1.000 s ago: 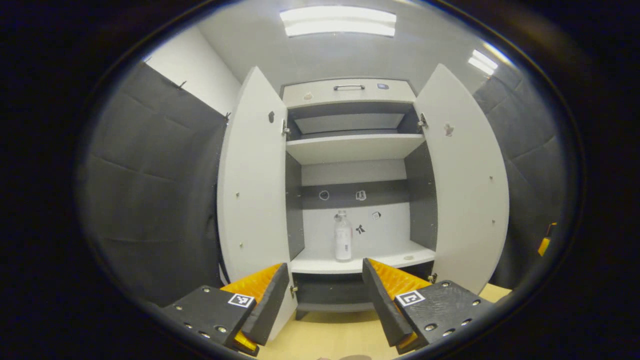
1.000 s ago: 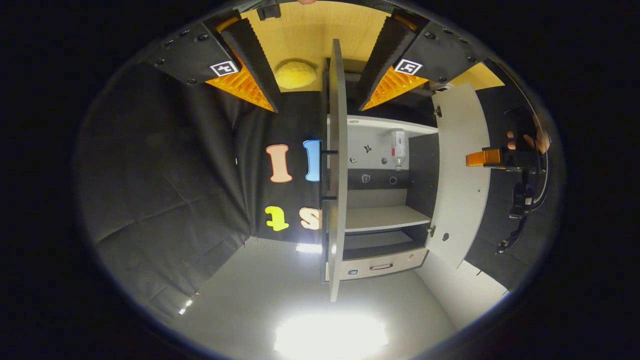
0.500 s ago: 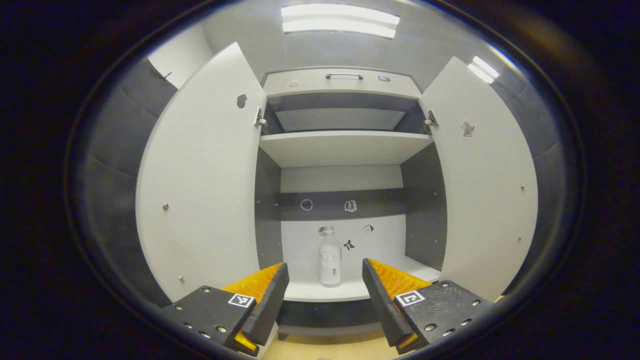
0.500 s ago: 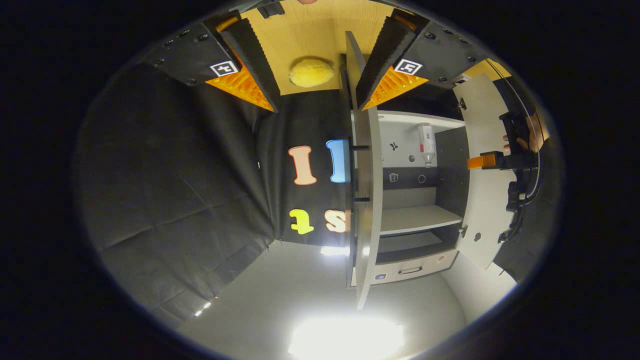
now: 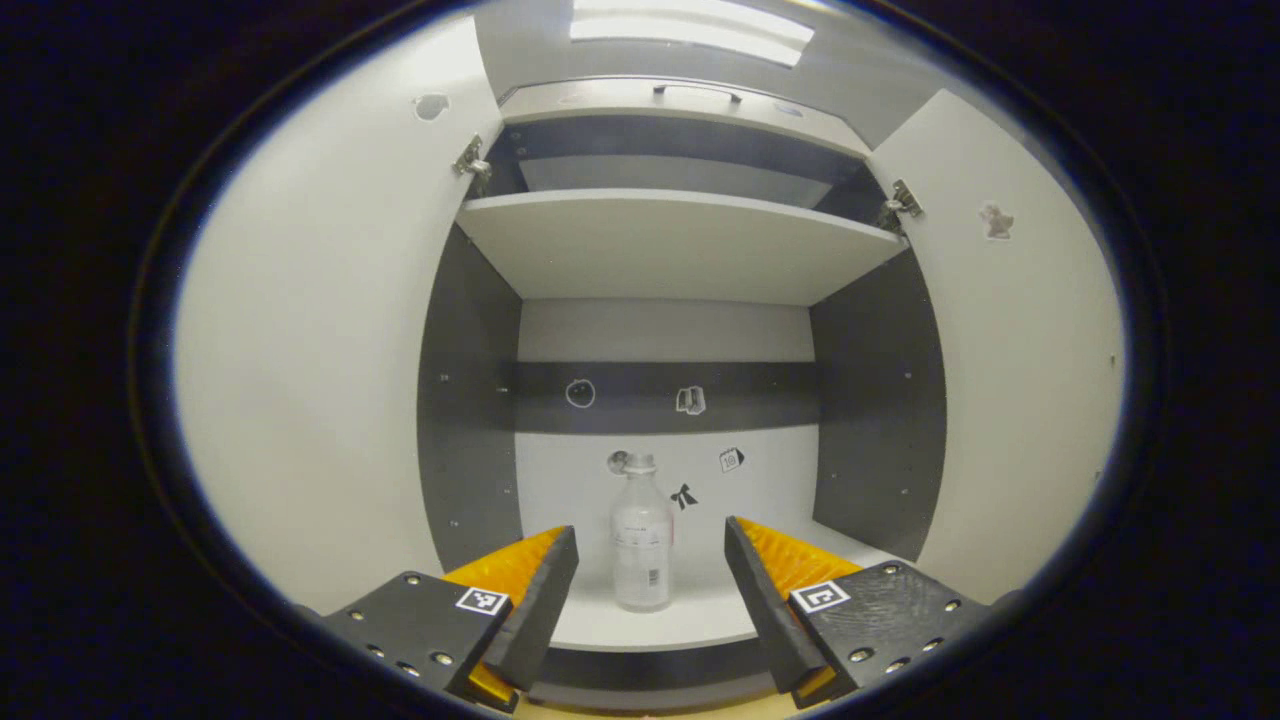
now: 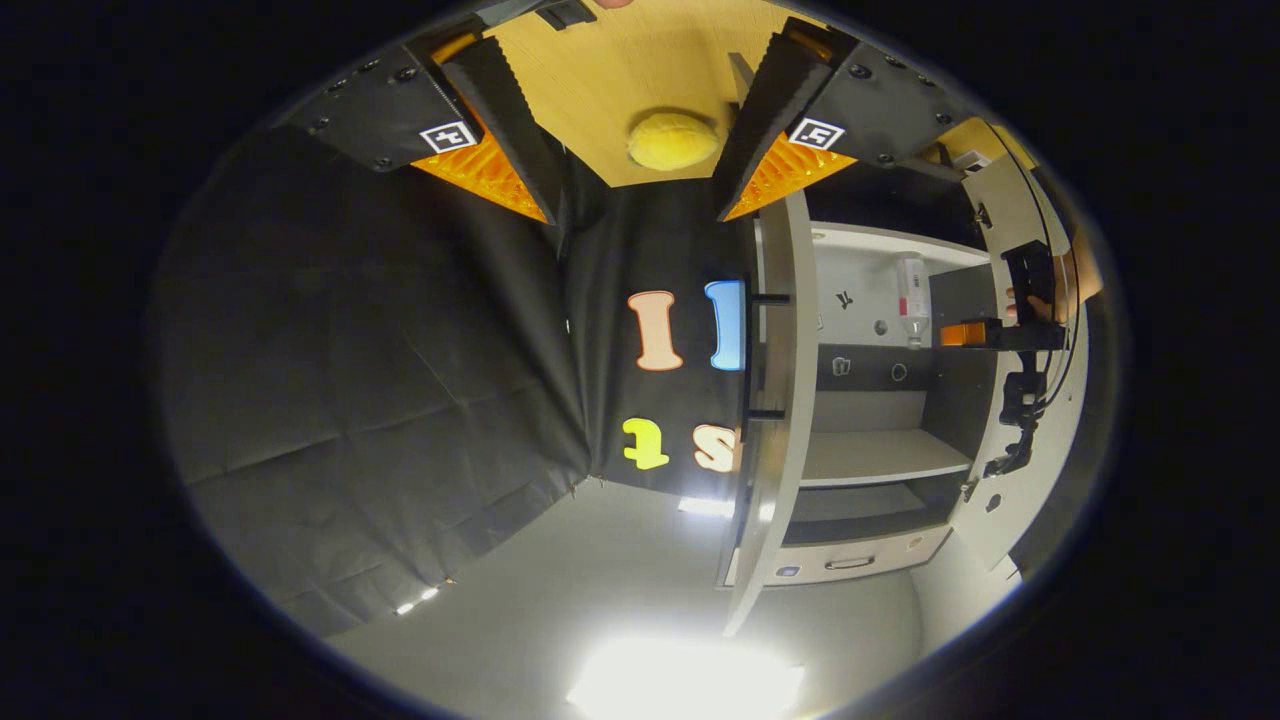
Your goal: Grasp the bottle in the cabinet with the left hand and place it on the coaster, then close the right door with the right hand and the left door with the left hand.
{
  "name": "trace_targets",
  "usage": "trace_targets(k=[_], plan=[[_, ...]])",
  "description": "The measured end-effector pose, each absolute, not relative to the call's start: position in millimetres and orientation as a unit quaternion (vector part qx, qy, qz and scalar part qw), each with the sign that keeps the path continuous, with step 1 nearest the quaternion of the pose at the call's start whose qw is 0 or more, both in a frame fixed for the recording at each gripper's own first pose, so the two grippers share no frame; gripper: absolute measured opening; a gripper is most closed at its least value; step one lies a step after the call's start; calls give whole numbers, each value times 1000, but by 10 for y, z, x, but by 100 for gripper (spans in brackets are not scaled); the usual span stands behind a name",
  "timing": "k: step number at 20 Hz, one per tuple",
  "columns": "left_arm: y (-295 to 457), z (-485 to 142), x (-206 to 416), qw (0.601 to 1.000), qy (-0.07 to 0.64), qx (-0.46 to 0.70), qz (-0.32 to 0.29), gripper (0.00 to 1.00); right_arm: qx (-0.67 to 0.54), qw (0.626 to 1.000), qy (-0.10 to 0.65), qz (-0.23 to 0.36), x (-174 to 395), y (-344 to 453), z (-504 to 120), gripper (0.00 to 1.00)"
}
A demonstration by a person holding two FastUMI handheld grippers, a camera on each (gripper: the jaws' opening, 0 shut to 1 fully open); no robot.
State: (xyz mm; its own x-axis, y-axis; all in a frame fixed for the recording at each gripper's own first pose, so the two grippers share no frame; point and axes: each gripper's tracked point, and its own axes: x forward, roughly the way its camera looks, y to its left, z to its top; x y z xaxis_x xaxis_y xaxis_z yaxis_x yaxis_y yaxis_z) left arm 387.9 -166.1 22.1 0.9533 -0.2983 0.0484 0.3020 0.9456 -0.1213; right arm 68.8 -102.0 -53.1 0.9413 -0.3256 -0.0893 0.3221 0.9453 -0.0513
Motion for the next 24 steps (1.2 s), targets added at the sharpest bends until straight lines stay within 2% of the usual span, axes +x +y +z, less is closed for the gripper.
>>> trace_targets(k=[6, 7, 8, 9, 10, 11, 14, 15, 16, 17, 18, 19, 20, 21, 22, 23, 24], plan=[[-1885, -8, 4437, 985, -10, -57, -165, 87, -24, 977, 57, -205, 693, -1095, -599, 97], [-1905, -41, 4537, 985, -10, -54, -164, 87, -24, 975, 60, -211, 702, -1092, -636, 92], [-1926, -83, 4615, 985, -9, -51, -163, 87, -22, 974, 62, -215, 707, -1090, -651, 97], [-1942, -130, 4687, 986, -7, -48, -162, 87, -22, 973, 64, -220, 712, -1094, -674, 97], [-1956, -189, 4765, 986, -4, -46, -163, 94, -22, 972, 67, -224, 711, -1090, -687, 97], [-1977, -242, 4841, 985, 1, -46, -165, 87, -24, 971, 69, -226, 715, -1085, -706, 97], [-2053, -361, 5010, 983, 19, -50, -176, 87, -31, 969, 76, -233, 749, -1070, -730, 97], [-2049, -388, 5058, 983, 24, -47, -173, 94, -32, 969, 76, -234, 776, -1058, -719, 97], [-2072, -422, 5100, 984, 27, -44, -170, 87, -32, 969, 75, -234, 783, -1042, -700, 97], [-2092, -458, 5125, 984, 32, -43, -171, 87, -32, 969, 73, -233, 773, -1034, -698, 97], [-2104, -506, 5156, 984, 37, -40, -172, 94, -33, 970, 72, -232, 775, -1018, -679, 97], [-2095, -542, 5176, 984, 42, -35, -171, 94, -35, 970, 69, -231, 756, -1023, -675, 92], [-2054, -522, 5158, 984, 40, -38, -169, 72, -36, 970, 68, -229, 748, -1014, -663, 97], [-2057, -511, 5159, 983, 39, -44, -171, 73, -36, 971, 68, -227, 731, -1011, -669, 92], [-2066, -520, 5154, 983, 38, -52, -172, 72, -35, 972, 69, -224, 715, -1004, -667, 97], [-2052, -521, 5147, 983, 39, -56, -168, 77, -34, 972, 70, -222, 696, -1008, -671, 97], [-2016, -507, 5133, 984, 39, -59, -165, 70, -34, 972, 70, -220, 678, -1010, -661, 97]])
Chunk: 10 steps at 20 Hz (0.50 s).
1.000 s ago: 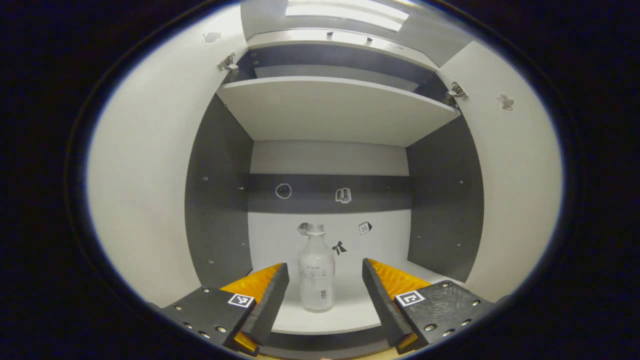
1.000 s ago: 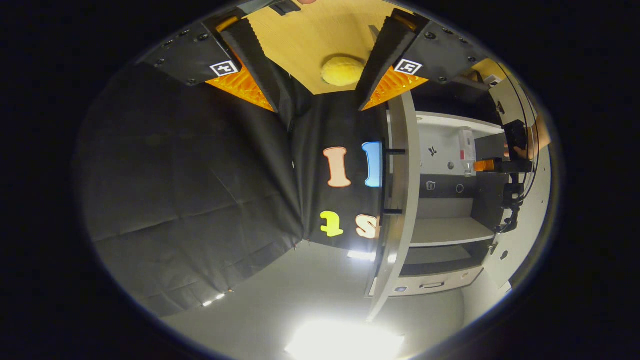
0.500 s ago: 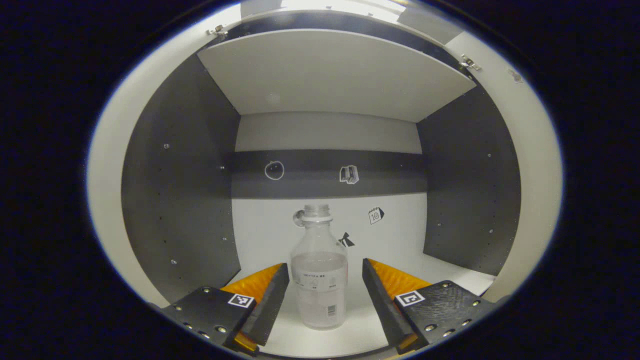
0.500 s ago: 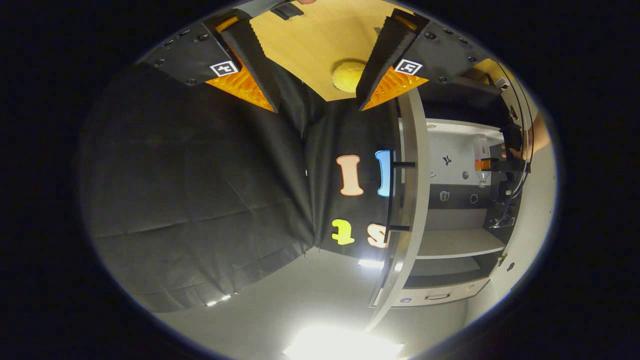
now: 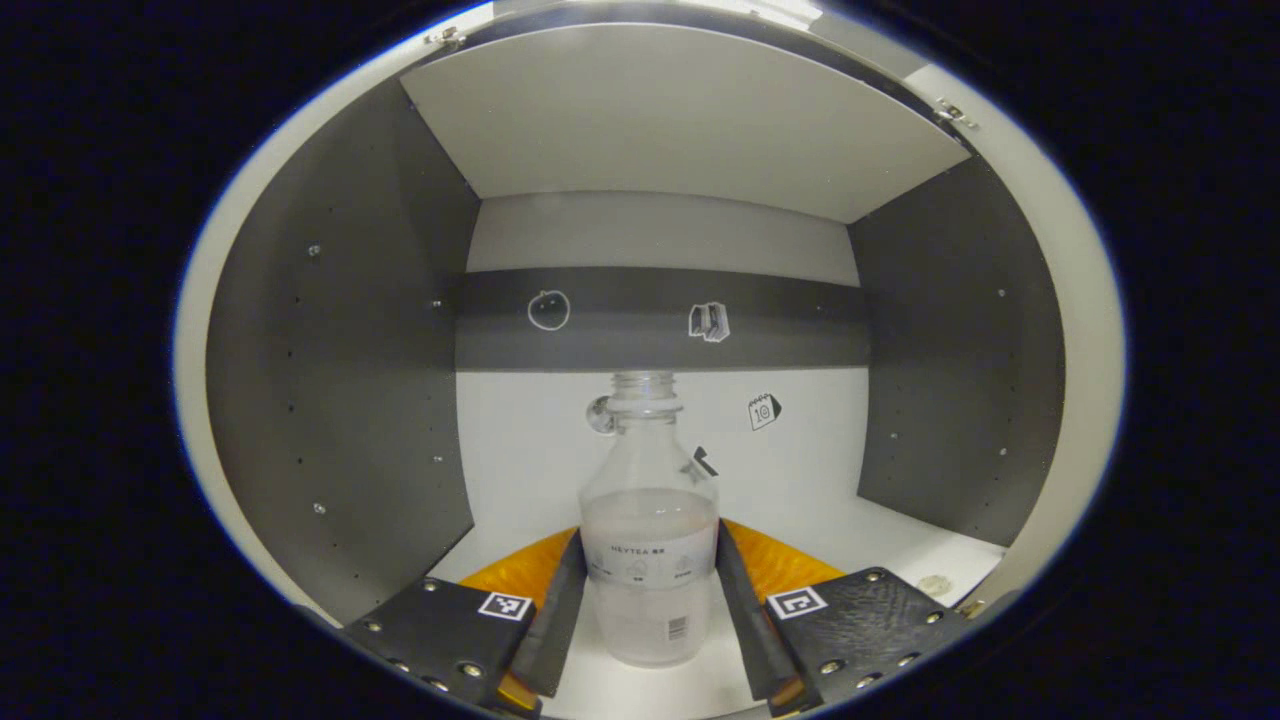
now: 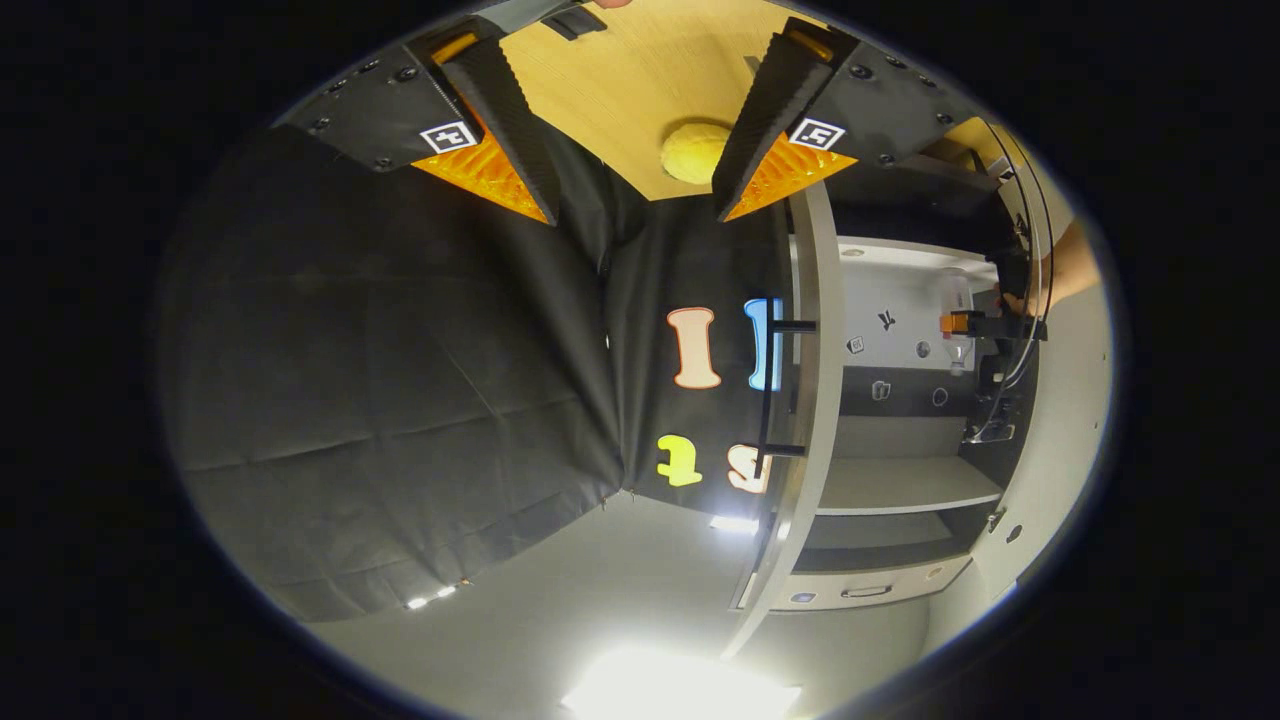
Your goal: Grasp the bottle in the cabinet with the left hand and place it on the coaster, then close the right door with the right hand and the left door with the left hand.
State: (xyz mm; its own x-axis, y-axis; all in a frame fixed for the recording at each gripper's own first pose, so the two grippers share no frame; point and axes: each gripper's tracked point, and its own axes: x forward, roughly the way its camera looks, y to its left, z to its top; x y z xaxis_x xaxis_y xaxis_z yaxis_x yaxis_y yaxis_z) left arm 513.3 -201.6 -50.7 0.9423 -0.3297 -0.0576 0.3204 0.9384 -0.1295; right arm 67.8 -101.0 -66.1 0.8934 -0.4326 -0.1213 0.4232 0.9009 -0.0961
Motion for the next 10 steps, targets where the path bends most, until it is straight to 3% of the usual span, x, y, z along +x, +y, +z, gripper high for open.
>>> trace_targets(k=[1, 2, 10], plan=[[-1994, -469, 5095, 984, 35, -63, -164, 77, -33, 973, 70, -218, 654, -1019, -656, 97], [-1957, -401, 5031, 984, 28, -67, -162, 70, -33, 974, 70, -215, 630, -1019, -644, 97], [-1843, -30, 4247, 983, -5, -76, -169, 70, -19, 982, 65, -176, 412, -1056, -591, 97]])
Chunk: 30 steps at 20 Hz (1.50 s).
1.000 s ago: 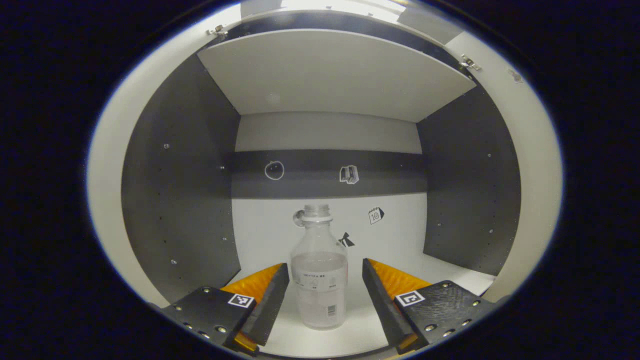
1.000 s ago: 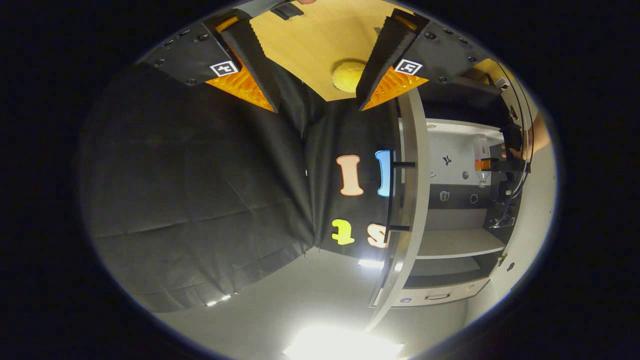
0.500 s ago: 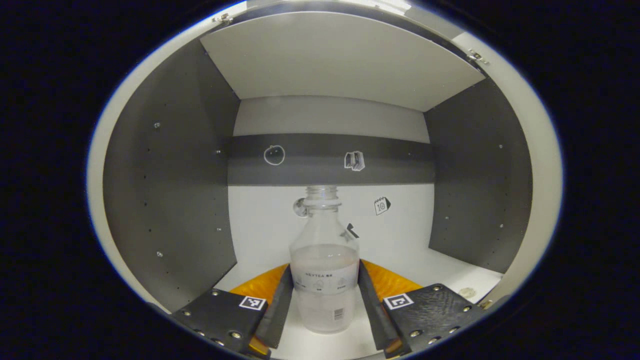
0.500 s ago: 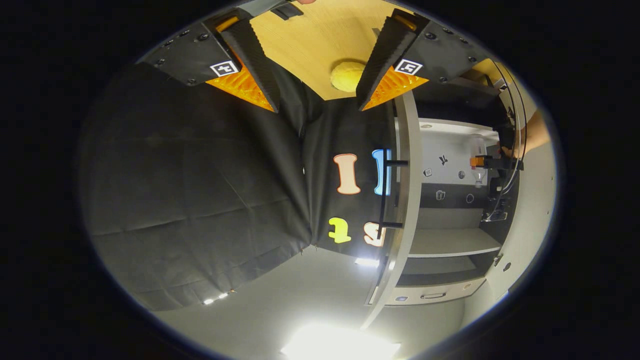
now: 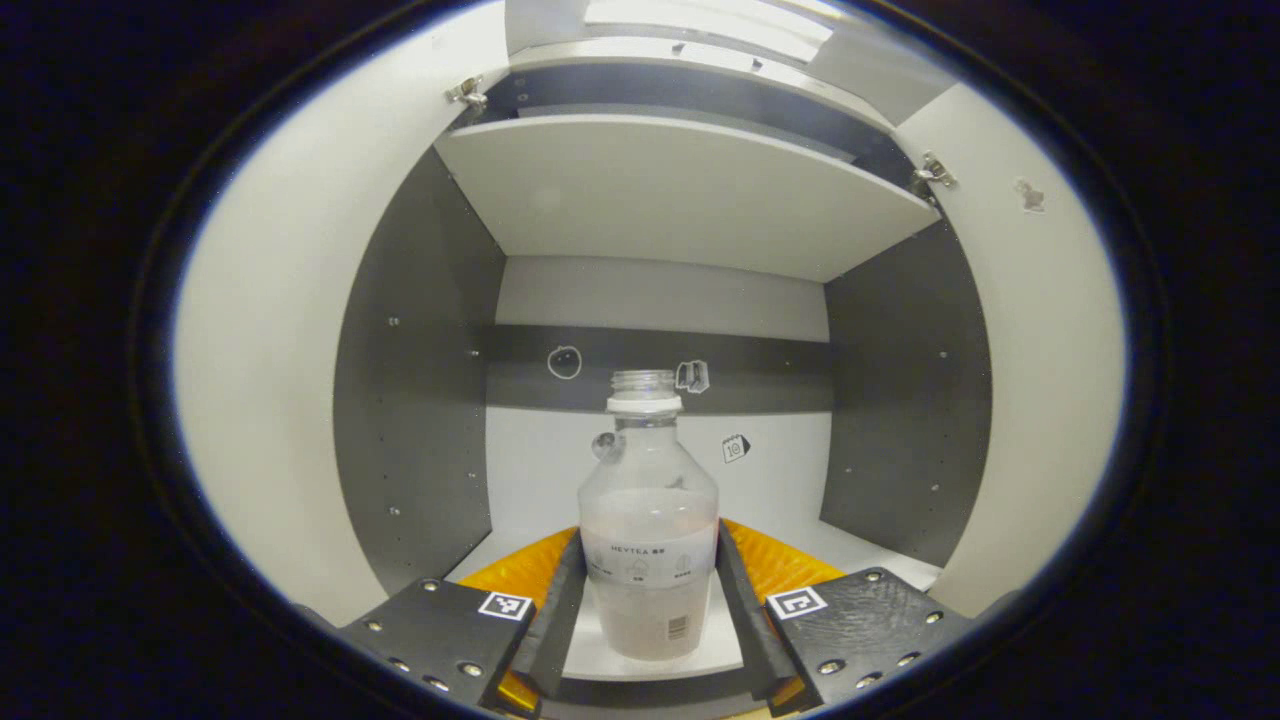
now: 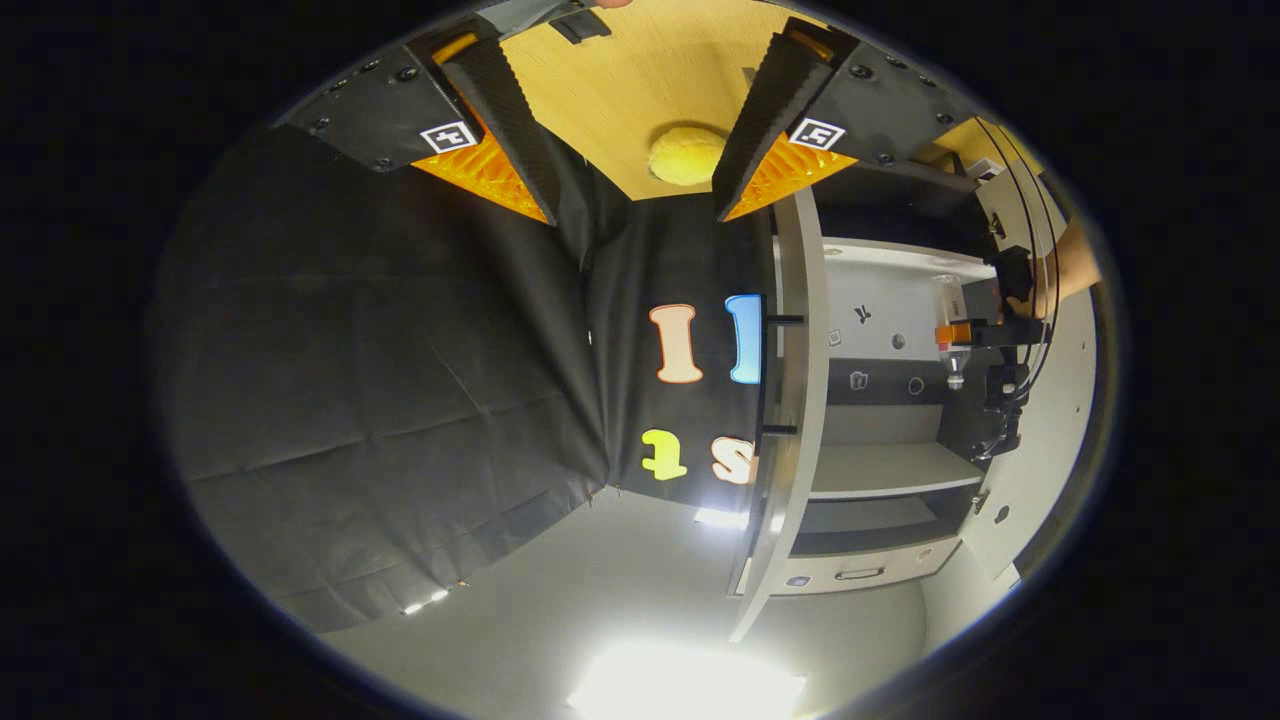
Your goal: Grasp the bottle in the cabinet with the left hand and place it on the coaster, then close the right door with the right hand and the left door with the left hand.
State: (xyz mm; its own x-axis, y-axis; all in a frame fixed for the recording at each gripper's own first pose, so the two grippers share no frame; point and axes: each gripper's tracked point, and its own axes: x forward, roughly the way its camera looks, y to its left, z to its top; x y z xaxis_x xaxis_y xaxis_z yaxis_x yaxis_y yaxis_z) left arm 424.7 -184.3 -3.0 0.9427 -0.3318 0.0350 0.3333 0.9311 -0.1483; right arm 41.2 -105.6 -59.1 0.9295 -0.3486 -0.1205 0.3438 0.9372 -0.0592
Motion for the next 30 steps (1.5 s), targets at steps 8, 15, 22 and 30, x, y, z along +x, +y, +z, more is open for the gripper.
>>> trace_targets(k=[8, 15, 22, 30], plan=[[-1734, -124, 3323, 984, -8, -58, -170, 70, -3, 990, 72, -123, 130, -1058, -646, 97], [-1630, -346, 2654, 985, 5, -67, -160, 70, 9, 992, 83, -90, -79, -1113, -714, 97], [-1634, -629, 2100, 983, 9, -75, -166, 70, -17, 995, 91, -47, -184, -1042, -725, 97], [-1541, -1287, 1705, 983, 46, -82, -160, 70, -29, 995, 96, -5, -177, -837, -790, 97]])
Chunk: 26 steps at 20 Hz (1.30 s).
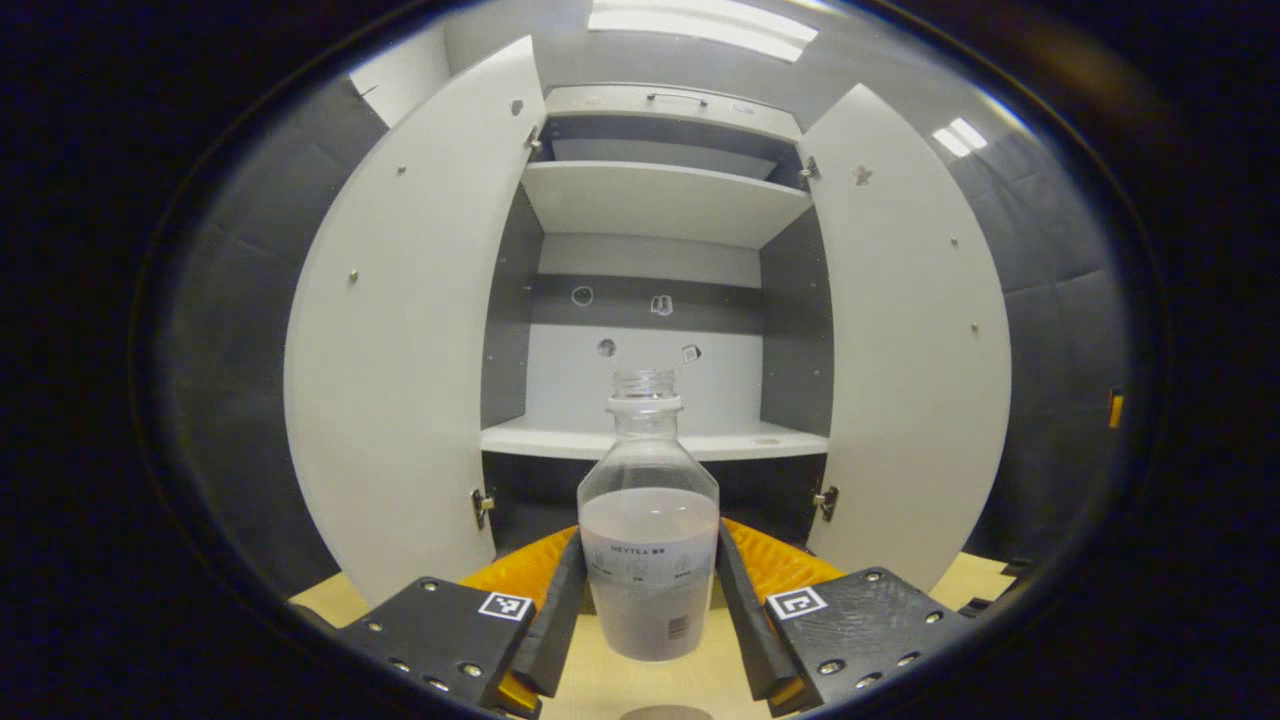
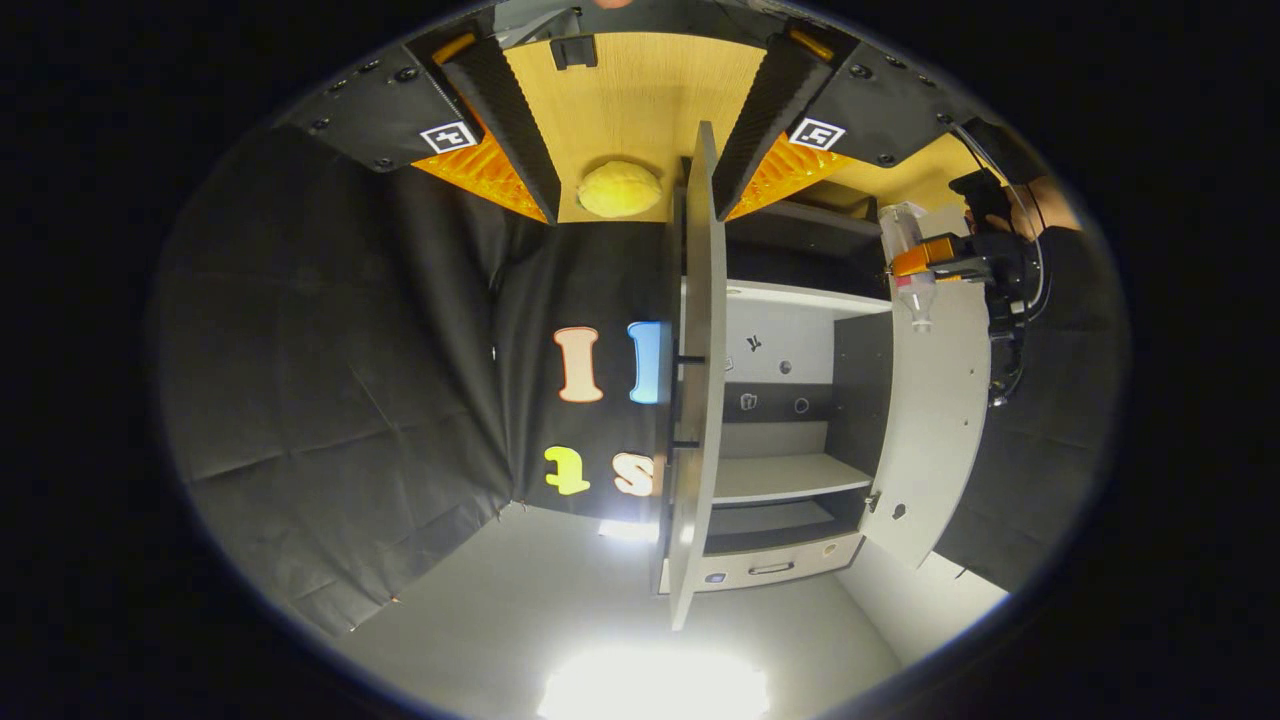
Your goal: Grasp the bottle in the cabinet with the left hand and place it on the coaster, then close the right door with the right hand and the left door with the left hand.
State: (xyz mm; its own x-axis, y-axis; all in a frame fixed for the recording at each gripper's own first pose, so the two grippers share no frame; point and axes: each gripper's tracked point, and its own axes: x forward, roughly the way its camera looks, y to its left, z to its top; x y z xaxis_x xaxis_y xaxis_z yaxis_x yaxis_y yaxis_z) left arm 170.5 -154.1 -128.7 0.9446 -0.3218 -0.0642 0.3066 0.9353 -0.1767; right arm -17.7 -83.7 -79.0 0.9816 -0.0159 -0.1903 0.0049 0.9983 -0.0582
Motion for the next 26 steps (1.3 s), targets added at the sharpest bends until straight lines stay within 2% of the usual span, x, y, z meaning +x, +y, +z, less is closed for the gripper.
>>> trace_targets(k=[17, 24, 25, 26], plan=[[-1794, -2824, 1173, 974, 140, -72, -165, 70, -50, 990, 127, 23, -112, -707, -976, 97], [-1844, -3227, 1080, 974, 166, -76, -134, 71, -51, 988, 140, 30, -93, -686, -1039, 97], [-1849, -3276, 1056, 974, 171, -76, -131, 71, -52, 988, 139, 32, -91, -672, -1038, 92], [-1842, -3293, 1041, 973, 173, -75, -130, 71, -54, 988, 139, 34, -82, -662, -1032, 97]])
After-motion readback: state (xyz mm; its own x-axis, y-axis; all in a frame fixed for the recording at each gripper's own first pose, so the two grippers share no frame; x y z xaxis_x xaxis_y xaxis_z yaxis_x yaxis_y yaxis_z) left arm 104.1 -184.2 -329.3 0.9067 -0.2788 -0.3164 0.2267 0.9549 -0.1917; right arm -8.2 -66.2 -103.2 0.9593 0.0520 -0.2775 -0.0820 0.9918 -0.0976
